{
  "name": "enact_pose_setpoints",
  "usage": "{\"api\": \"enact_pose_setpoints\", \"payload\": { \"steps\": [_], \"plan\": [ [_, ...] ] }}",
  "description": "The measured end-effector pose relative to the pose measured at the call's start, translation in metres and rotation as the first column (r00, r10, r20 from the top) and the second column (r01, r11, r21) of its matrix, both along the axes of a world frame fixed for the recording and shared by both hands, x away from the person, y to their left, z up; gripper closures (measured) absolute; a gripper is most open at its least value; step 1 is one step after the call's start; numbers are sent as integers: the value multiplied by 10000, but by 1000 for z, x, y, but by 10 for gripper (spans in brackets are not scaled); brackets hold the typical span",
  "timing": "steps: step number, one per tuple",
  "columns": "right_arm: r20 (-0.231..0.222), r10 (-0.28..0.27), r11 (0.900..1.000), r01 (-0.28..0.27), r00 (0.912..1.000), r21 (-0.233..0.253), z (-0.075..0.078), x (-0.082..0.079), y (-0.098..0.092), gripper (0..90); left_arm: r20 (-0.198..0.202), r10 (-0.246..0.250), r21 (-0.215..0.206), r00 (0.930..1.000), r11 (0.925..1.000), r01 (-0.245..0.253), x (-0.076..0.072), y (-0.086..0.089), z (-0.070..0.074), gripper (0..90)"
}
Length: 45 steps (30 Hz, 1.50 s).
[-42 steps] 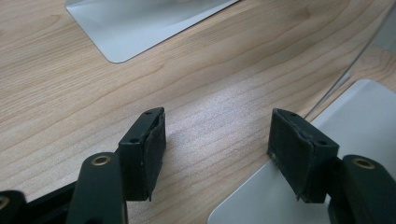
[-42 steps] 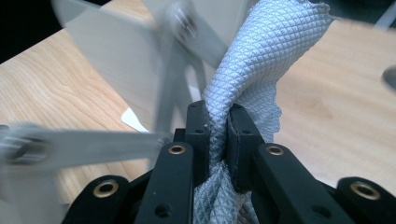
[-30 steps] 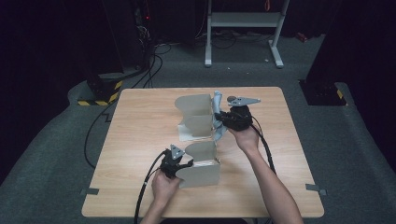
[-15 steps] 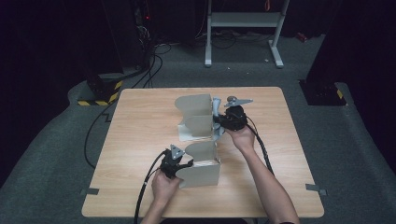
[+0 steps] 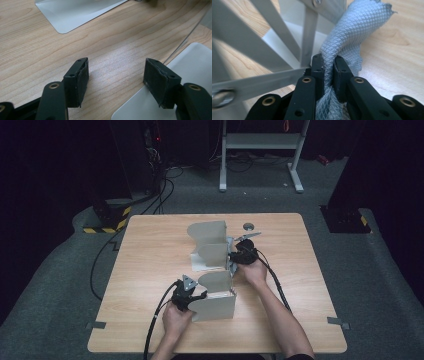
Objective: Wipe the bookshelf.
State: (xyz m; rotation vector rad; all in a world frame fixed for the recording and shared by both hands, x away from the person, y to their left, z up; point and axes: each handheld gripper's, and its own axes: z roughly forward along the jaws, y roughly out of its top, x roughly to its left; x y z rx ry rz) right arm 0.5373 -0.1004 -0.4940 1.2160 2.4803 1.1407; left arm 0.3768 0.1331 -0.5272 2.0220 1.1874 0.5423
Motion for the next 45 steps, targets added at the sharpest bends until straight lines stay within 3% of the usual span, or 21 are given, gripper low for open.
{"api": "enact_pose_setpoints", "payload": {
  "steps": [3,7,18,27,40,42,45],
  "plan": [
    [-116,-81,10000,82,9999,25,-5,2,1,818,-2,-2,-6,10000,10000,2,0,0,0,371],
    [51,-104,9999,103,9999,85,0,2,-1,818,-7,-4,-10,10000,10000,4,0,0,0,371],
    [1338,-134,9976,42,9909,689,44,-14,-8,818,11,-10,9,10000,10000,10,0,0,0,371],
    [2155,-12,9978,-132,9765,651,83,-15,-10,818,15,-4,13,10000,10000,4,0,0,0,371],
    [2576,75,9987,-201,9662,464,106,-4,-3,817,19,-10,25,10000,10000,10,0,0,0,371],
    [2707,35,9983,-192,9627,552,107,-3,-2,817,19,-12,26,10000,10000,12,0,0,0,371],
    [2660,-10,9984,-143,9640,556,105,-2,-2,817,20,-12,25,10000,10000,12,0,0,0,371]
  ]
}}
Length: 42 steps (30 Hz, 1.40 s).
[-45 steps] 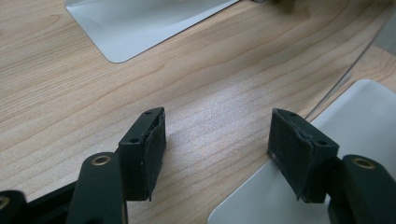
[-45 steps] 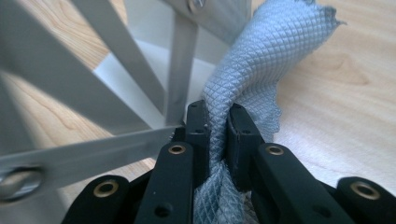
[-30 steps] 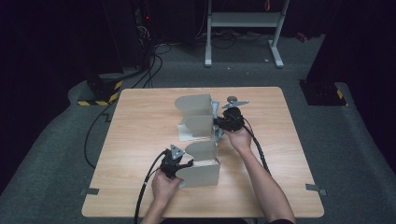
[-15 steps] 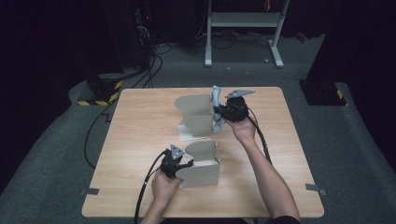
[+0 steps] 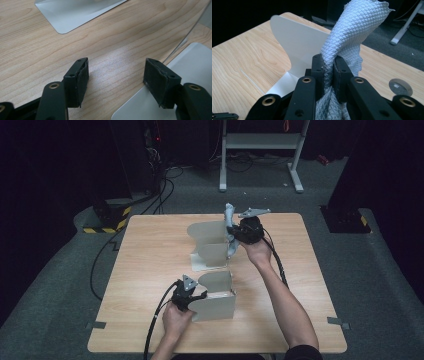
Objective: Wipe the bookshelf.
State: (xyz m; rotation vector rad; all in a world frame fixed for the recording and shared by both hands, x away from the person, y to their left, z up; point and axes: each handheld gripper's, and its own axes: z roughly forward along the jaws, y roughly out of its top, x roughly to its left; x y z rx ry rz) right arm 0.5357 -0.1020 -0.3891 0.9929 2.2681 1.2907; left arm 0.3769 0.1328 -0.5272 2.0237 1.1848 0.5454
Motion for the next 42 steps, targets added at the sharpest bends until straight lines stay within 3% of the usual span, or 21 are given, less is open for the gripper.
{"api": "enact_pose_setpoints", "payload": {
  "steps": [10,18,28,42],
  "plan": [
    [-546,-68,9990,43,9985,-453,-19,11,1,817,1,1,-4,10000,10000,-1,0,0,0,371],
    [-952,-149,9989,105,9953,-465,-37,14,0,817,-3,-2,3,10000,10000,2,0,0,0,371],
    [-1859,-224,9991,154,9823,-388,-77,17,0,817,0,-1,1,10000,10000,1,0,0,0,371],
    [-2632,-167,9983,13,9646,-586,-110,14,3,817,-9,-3,-8,10000,10000,3,0,0,0,371]
  ]
}}
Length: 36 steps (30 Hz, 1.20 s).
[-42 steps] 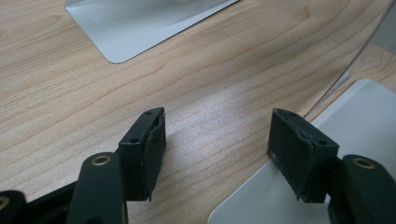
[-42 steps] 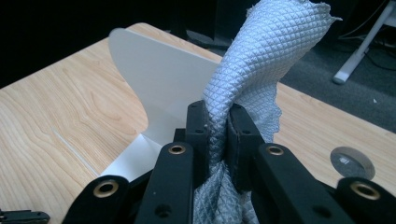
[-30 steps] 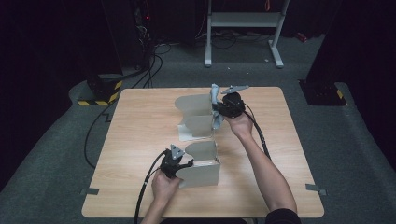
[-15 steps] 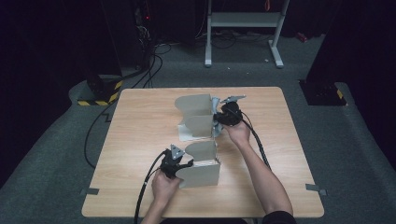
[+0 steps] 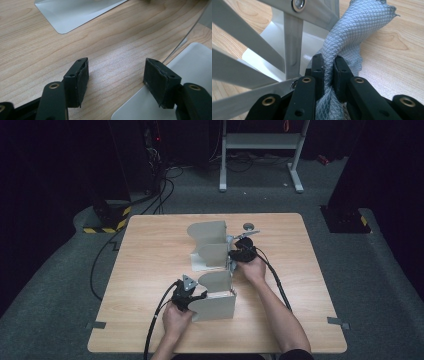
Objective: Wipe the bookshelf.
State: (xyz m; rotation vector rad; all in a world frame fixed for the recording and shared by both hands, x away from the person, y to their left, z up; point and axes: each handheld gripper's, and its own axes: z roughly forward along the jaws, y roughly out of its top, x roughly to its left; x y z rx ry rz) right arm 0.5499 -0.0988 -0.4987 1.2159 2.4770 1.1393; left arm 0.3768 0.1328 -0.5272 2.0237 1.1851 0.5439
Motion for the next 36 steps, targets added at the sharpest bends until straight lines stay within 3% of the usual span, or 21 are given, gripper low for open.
{"api": "enact_pose_setpoints", "payload": {
  "steps": [7,21,29,36],
  "plan": [
    [346,-79,9999,83,9994,-127,3,-10,-11,817,-5,10,2,10000,10000,-10,0,0,0,371],
    [1094,-1173,9928,1192,9871,-111,17,-51,-84,815,-12,46,-4,10000,10000,-46,-1,0,0,370],
    [1055,-1975,9795,2006,9746,-199,5,-72,-121,811,-10,49,-3,10000,10000,-49,-1,0,0,370],
    [746,-2437,9686,2465,9670,-311,-8,-75,-131,775,-17,45,-11,10000,10000,-45,-1,1,0,370]
  ]
}}
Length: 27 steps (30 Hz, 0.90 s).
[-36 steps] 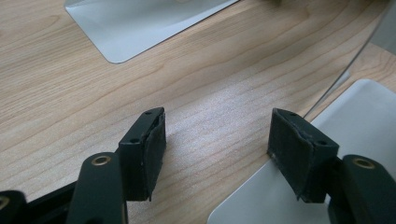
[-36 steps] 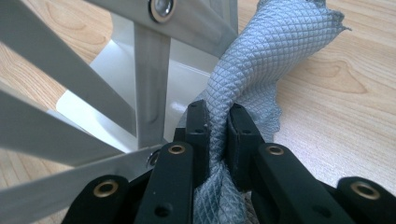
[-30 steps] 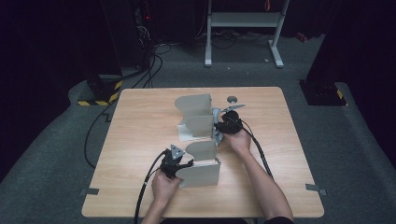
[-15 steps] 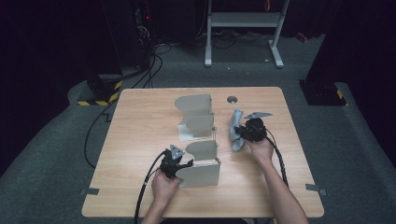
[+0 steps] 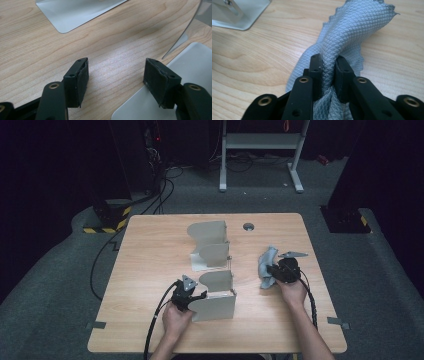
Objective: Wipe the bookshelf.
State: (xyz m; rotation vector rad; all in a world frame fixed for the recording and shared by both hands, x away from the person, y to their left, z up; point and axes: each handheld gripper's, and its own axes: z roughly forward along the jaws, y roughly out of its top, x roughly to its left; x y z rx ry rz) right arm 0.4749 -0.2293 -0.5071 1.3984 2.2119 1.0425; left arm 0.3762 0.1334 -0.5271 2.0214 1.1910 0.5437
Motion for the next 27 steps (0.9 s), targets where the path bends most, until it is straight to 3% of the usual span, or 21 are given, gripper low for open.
{"api": "enact_pose_setpoints", "payload": {
  "steps": [5,10,14,17,22,24,27],
  "plan": [
    [-82,-196,9998,196,9998,72,-3,-2,-2,650,-10,6,-32,10000,10000,-6,0,0,0,370],
    [29,-314,9992,315,9995,-256,3,-8,-2,519,-59,-87,-161,9999,9998,86,1,2,0,353],
    [458,-390,9987,405,9982,-307,10,-15,-3,500,-71,-222,-166,9997,9996,221,1,2,0,358],
    [633,-431,9985,452,9971,-314,14,-19,-5,498,15,-504,-13,9987,9987,504,0,3,1,434],
    [1023,-351,9990,377,9941,-242,23,-29,-5,514,-137,-310,-16,9994,9995,310,1,7,2,418],
    [1466,-458,9986,489,9881,-180,28,-35,-6,534,-204,-280,-38,9994,9996,279,1,9,3,409],
    [1614,-410,9991,425,9860,-61,31,-38,-6,548,-132,-214,-88,9997,9997,213,0,14,8,409]
  ]
}}
